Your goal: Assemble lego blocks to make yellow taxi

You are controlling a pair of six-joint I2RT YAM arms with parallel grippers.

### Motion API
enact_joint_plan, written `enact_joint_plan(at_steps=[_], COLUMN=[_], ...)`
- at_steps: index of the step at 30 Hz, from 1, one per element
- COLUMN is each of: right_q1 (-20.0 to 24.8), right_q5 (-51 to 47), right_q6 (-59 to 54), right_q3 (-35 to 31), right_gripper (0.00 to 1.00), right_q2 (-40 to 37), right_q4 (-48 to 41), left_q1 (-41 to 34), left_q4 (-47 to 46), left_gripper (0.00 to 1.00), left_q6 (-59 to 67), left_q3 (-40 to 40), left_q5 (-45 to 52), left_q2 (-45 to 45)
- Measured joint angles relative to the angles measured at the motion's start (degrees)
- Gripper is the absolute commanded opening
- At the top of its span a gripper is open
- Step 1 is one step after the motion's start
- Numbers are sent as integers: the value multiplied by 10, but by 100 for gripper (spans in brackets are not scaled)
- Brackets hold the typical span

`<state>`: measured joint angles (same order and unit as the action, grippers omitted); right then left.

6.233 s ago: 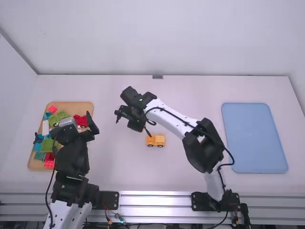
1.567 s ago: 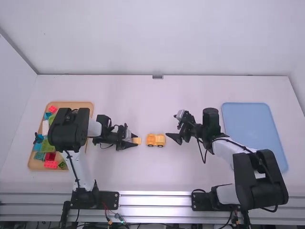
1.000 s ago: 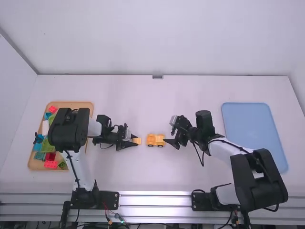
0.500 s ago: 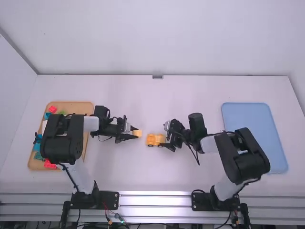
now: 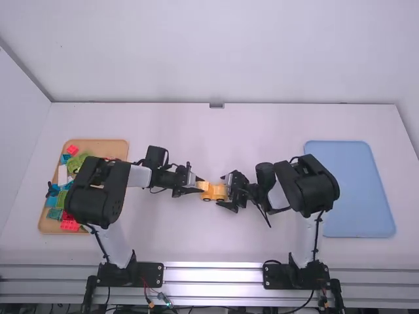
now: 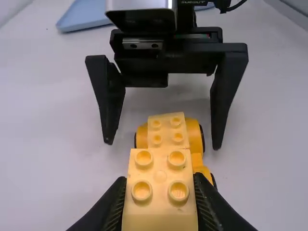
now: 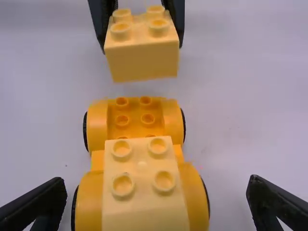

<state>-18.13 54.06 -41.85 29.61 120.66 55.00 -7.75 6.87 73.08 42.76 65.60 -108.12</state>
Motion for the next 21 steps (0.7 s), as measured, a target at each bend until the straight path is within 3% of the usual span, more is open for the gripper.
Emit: enact_joint_plan(at_steps=[6,16,21], right_q1=[-13,-16,-20], right_q5=[2,13,12], right_q6=[0,-20,-29], right_q3=[1,54,60], right_gripper=[100,90,88], right_q2=[10,10,9], right_q4=[5,-112,-113], left_q1=[-14,-14,-14], left_q4=[48,117,119], left_gripper=[11,16,15], left_q6=[-64,-127,-139], left_q3=[-22,-32,-33], left_q5=[-18,-18,-18], left_q2=[0,-17,-18])
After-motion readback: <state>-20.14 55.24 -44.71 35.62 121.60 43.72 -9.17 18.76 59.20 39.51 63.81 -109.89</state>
